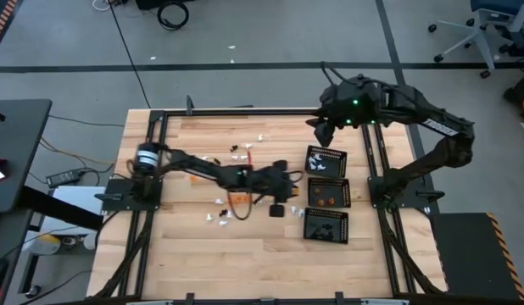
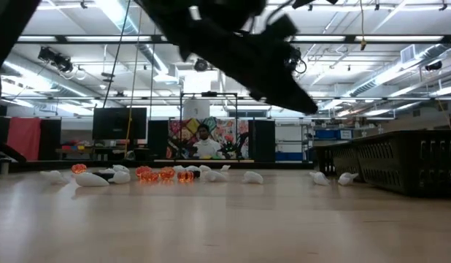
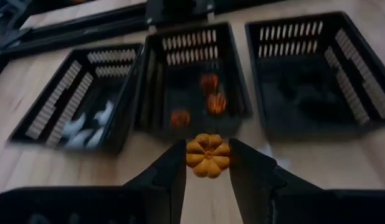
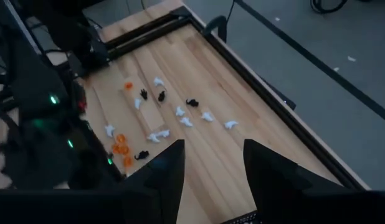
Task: Sort Halloween decoration
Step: Put the orange pumpkin toy into the center black bin
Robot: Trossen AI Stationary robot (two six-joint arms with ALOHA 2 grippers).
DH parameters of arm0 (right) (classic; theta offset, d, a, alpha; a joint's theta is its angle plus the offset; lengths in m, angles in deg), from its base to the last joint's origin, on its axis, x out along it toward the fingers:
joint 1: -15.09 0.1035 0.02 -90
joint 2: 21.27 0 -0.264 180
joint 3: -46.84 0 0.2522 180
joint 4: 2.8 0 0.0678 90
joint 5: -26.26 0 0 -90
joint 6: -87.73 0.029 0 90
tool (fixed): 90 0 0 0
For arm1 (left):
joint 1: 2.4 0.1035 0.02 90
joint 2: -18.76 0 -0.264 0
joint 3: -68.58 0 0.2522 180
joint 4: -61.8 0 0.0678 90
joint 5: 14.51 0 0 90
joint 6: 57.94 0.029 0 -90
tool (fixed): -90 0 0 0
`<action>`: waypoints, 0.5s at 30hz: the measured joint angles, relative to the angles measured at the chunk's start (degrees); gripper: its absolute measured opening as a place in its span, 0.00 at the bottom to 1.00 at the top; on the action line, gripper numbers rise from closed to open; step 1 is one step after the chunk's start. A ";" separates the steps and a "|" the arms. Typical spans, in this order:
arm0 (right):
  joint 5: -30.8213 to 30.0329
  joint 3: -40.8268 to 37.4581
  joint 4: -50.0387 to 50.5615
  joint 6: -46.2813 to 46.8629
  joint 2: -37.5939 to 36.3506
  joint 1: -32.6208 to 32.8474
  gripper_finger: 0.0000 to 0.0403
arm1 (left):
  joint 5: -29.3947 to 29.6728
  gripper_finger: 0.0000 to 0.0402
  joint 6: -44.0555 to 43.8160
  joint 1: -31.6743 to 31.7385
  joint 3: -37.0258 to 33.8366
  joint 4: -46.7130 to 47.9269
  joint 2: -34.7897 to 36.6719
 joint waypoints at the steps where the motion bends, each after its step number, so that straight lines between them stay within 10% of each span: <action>1: 0.01 0.00 0.09 0.02 -0.23 0.07 0.42 | -0.21 0.29 0.04 0.08 2.31 0.14 -1.77; 15: 0.44 0.00 4.65 1.35 -5.34 0.22 0.42 | -4.04 0.29 -0.51 1.99 27.50 0.59 -20.59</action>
